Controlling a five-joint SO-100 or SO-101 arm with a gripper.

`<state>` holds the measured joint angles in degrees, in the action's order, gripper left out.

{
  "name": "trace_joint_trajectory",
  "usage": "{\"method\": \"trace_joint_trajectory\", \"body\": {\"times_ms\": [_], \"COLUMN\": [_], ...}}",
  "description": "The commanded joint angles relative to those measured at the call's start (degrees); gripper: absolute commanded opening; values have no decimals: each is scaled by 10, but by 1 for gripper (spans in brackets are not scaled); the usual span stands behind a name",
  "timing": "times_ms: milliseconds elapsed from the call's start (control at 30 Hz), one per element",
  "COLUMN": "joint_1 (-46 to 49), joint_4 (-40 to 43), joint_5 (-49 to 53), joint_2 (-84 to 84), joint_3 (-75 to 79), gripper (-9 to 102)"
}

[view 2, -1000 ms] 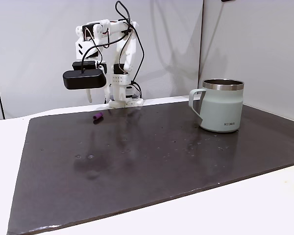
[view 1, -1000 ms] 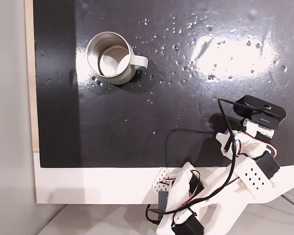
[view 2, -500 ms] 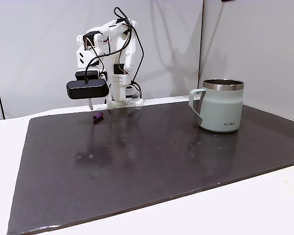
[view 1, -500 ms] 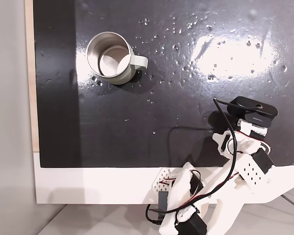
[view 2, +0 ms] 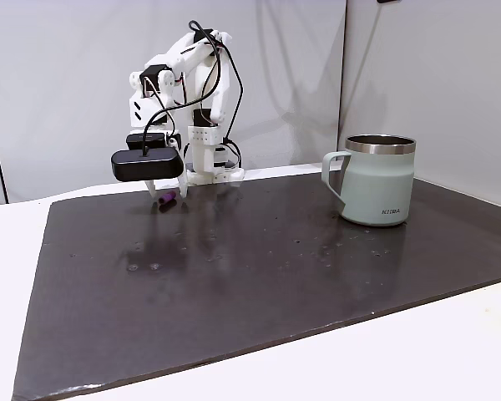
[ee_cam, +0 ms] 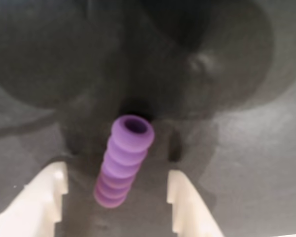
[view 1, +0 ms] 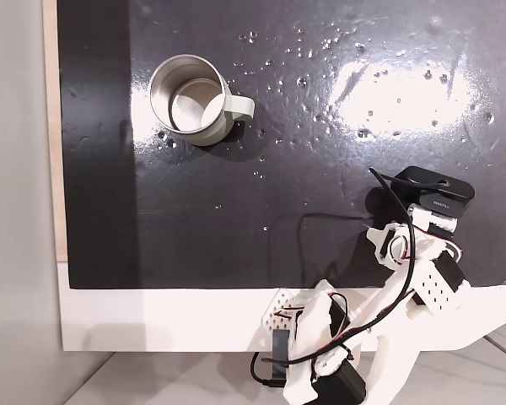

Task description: Grasp a pengrip and put it in the cup.

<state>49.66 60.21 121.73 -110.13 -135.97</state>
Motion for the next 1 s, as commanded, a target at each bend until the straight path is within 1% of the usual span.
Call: {"method": "trace_joint_trajectory", "body": {"times_ms": [0, 267, 467, 800, 967], "joint_1": [4, 4, 5, -3, -29], "joint_4": [-19, -57, -76, -77, -68], "joint_5": [-8, -9, -12, -33, -83], "joint_2": [-4, -4, 7, 8, -3], "joint_3": [-10, -36, -36, -34, -26], "gripper": [23, 17, 11, 3, 3]}}
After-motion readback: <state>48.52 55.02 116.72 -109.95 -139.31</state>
